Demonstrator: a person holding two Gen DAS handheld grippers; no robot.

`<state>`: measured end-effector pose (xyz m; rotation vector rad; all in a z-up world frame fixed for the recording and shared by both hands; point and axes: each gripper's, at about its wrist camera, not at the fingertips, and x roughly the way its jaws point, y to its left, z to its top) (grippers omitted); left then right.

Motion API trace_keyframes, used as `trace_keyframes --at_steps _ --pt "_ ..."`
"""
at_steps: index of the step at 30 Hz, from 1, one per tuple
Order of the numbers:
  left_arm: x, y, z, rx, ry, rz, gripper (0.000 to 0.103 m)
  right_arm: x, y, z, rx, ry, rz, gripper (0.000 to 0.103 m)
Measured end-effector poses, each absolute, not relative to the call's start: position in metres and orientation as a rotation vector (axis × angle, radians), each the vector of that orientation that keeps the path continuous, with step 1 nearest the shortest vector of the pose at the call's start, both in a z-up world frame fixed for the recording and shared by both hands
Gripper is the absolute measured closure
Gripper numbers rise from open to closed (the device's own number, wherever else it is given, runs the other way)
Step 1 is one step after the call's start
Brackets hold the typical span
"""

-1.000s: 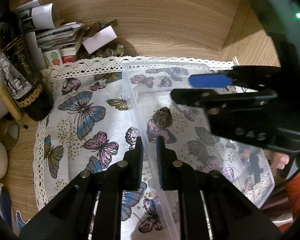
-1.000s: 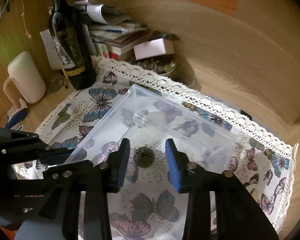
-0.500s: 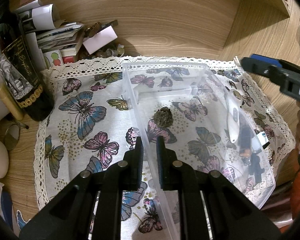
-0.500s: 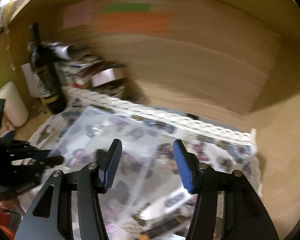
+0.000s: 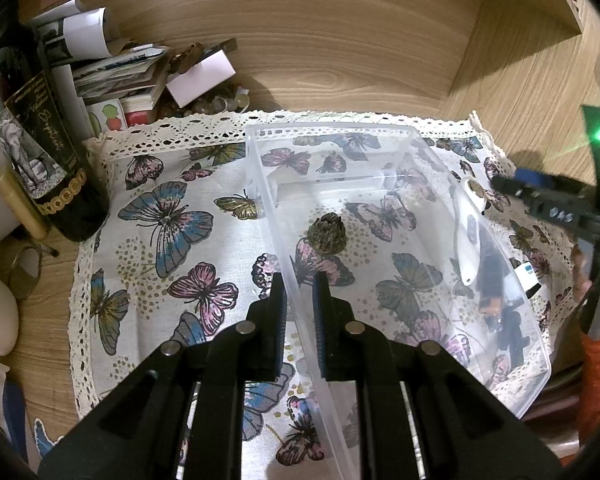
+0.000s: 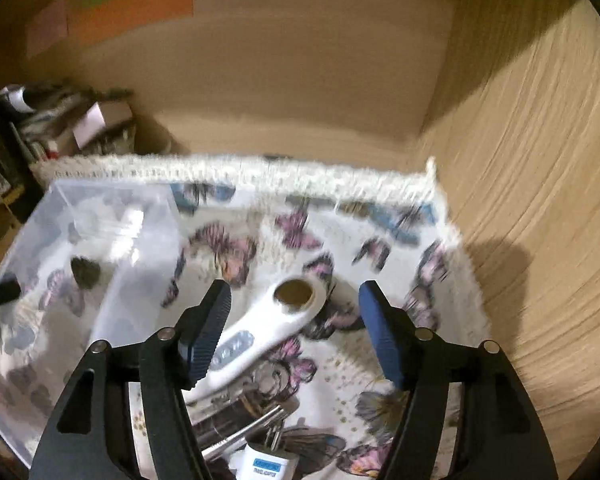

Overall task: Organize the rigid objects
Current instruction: 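Move the right tool to the white facial device and grasp it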

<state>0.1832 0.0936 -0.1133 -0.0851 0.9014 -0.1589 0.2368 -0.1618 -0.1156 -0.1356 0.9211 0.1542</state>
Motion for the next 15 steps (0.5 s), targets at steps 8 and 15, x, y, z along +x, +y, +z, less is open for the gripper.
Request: trace_keyframes --at_steps 8,15 --pt "0.183 0.093 -0.114 -0.088 0.903 -0.159 0.090 0.252 -0.162 -0.152 -0.085 1.063 0.191 0.040" --pt "0.183 0.091 -0.114 -0.084 0.900 -0.157 0.090 0.269 -0.153 -0.170 -0.070 1.146 0.224 0.042"
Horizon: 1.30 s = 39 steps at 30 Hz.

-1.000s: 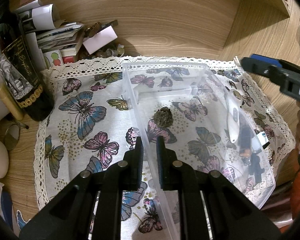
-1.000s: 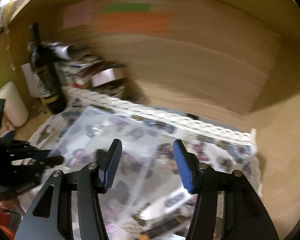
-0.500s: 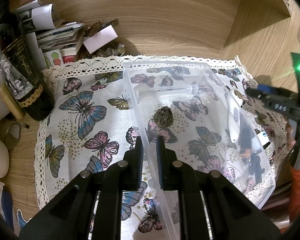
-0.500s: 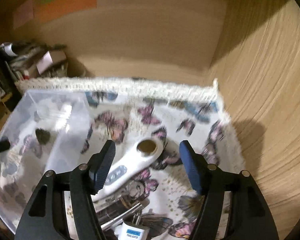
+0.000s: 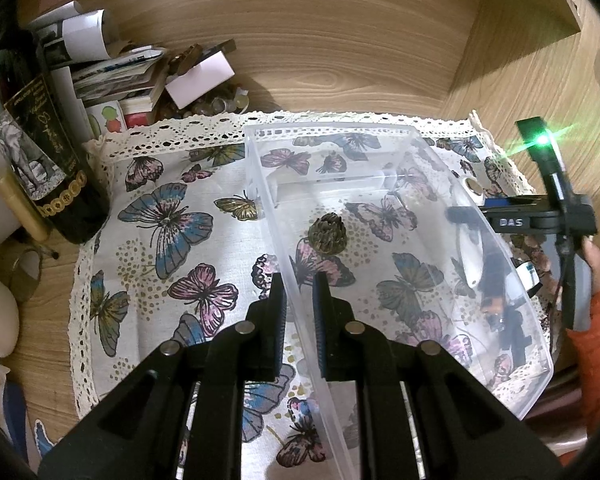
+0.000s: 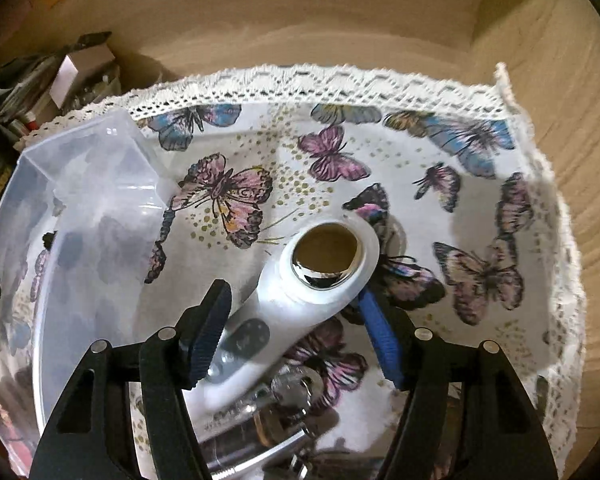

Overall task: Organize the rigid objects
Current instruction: 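Move the right tool to the white facial device and grasp it, then lift the white device into the clear box and release it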

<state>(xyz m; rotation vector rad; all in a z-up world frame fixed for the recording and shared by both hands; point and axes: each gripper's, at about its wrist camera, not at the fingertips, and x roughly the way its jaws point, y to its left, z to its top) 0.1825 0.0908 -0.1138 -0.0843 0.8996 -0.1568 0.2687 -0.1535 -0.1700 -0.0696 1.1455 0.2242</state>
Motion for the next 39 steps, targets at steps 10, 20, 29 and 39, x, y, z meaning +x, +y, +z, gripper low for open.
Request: trace_keyframes --at_steps 10,20,29,39 --pt "0.183 0.091 -0.114 -0.085 0.898 -0.156 0.090 0.267 -0.132 -0.160 -0.139 1.073 0.214 0.065" --pt "0.184 0.090 -0.114 -0.082 0.899 -0.156 0.090 0.247 -0.133 -0.098 -0.111 0.889 0.209 0.068" --pt "0.185 0.090 -0.114 -0.081 0.899 -0.156 0.090 0.220 -0.121 -0.037 -0.084 0.721 0.278 0.068" --pt "0.185 0.089 -0.114 -0.080 0.901 -0.156 0.090 0.206 -0.080 -0.029 -0.106 0.661 0.402 0.068"
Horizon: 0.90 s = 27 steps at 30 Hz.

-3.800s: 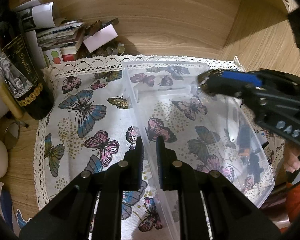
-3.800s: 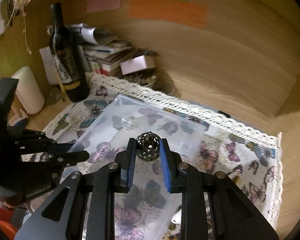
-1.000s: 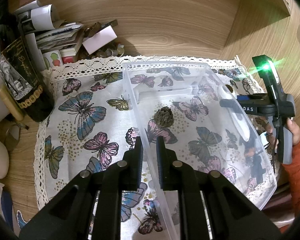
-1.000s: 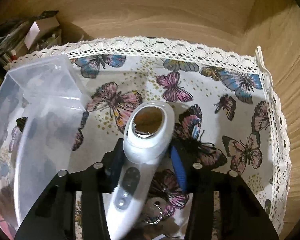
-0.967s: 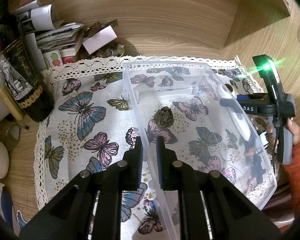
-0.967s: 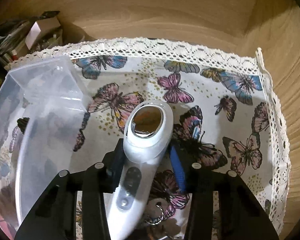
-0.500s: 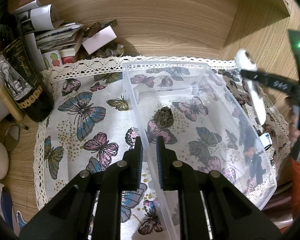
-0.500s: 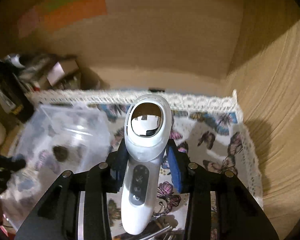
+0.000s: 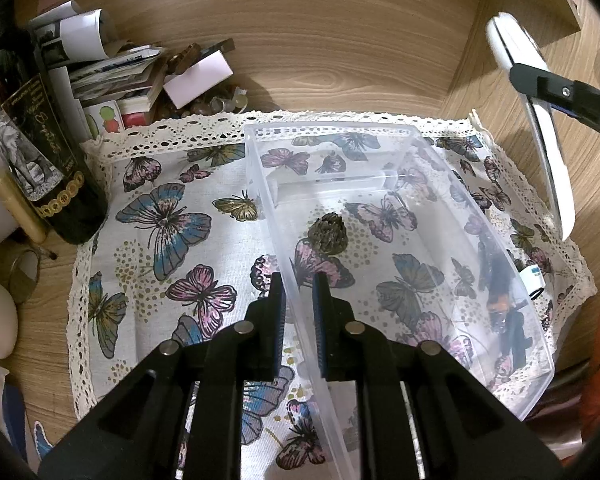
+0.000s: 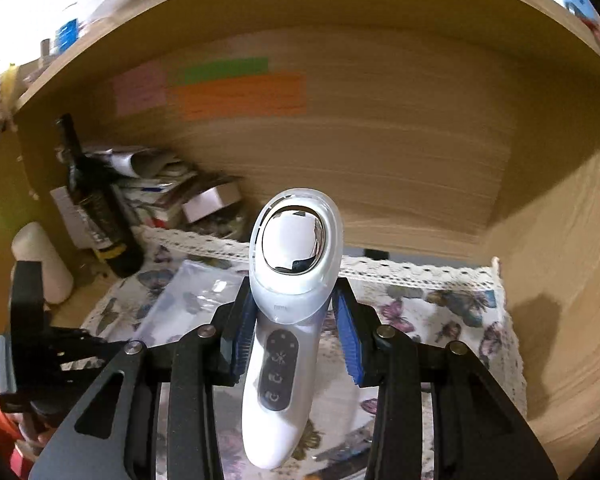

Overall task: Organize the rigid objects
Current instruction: 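Lift the white device into the clear box and release it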

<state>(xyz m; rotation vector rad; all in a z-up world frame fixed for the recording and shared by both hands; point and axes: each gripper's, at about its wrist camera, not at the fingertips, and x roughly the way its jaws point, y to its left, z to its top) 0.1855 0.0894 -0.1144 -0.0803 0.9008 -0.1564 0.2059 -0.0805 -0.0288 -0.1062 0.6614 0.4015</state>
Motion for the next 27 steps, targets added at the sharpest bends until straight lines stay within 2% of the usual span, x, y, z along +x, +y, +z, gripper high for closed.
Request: trace_keyframes --at_steps 27 --pt "0.185 0.088 -0.115 -0.079 0.898 -0.159 0.090 0.235 -0.019 -0.116 -0.341 0.921 0.457 0.068"
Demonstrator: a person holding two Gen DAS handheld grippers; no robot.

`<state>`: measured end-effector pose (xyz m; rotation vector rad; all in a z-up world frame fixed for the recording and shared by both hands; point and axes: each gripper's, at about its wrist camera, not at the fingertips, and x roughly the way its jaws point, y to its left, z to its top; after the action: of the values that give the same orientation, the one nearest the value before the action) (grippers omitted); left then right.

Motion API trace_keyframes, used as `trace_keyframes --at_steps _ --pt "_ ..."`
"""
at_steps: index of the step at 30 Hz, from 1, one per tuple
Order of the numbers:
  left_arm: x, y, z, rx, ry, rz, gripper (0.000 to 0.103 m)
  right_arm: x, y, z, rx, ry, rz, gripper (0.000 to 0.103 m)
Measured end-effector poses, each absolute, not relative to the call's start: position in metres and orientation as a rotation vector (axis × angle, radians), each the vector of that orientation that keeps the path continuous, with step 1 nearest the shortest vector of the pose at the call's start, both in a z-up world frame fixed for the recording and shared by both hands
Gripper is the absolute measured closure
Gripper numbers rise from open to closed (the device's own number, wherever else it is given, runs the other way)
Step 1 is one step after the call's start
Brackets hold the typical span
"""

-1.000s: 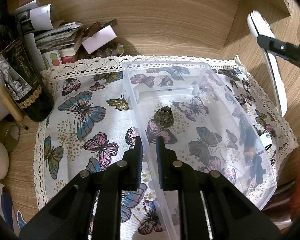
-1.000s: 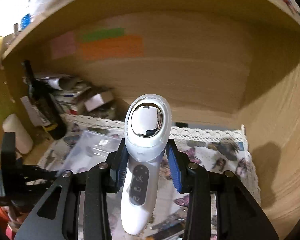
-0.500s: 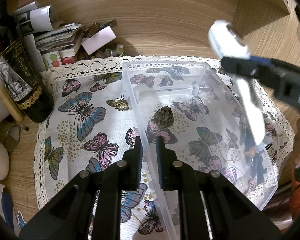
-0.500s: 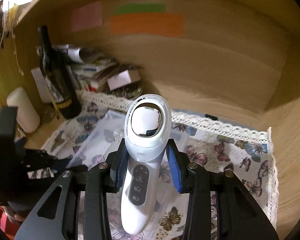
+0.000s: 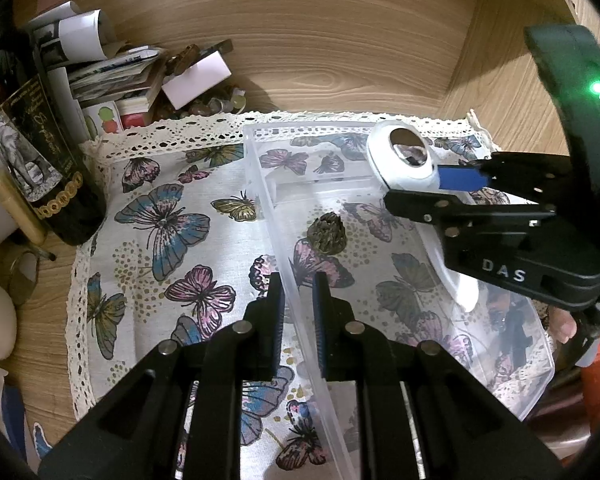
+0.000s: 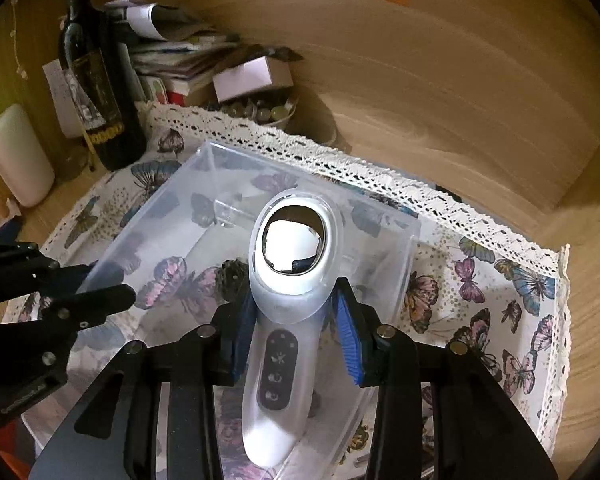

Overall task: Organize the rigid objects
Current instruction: 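Lift the white device into the clear box and release it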

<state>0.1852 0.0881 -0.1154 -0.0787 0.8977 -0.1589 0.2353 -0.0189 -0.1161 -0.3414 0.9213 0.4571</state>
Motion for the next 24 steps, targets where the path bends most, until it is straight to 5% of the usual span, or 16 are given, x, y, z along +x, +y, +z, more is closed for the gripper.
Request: trace_keyframes --at_steps 24 --pt "0.185 0.087 -0.117 -0.081 0.903 -0.171 0.089 0.226 -0.016 -0.107 -0.369 0.914 0.489 0.065"
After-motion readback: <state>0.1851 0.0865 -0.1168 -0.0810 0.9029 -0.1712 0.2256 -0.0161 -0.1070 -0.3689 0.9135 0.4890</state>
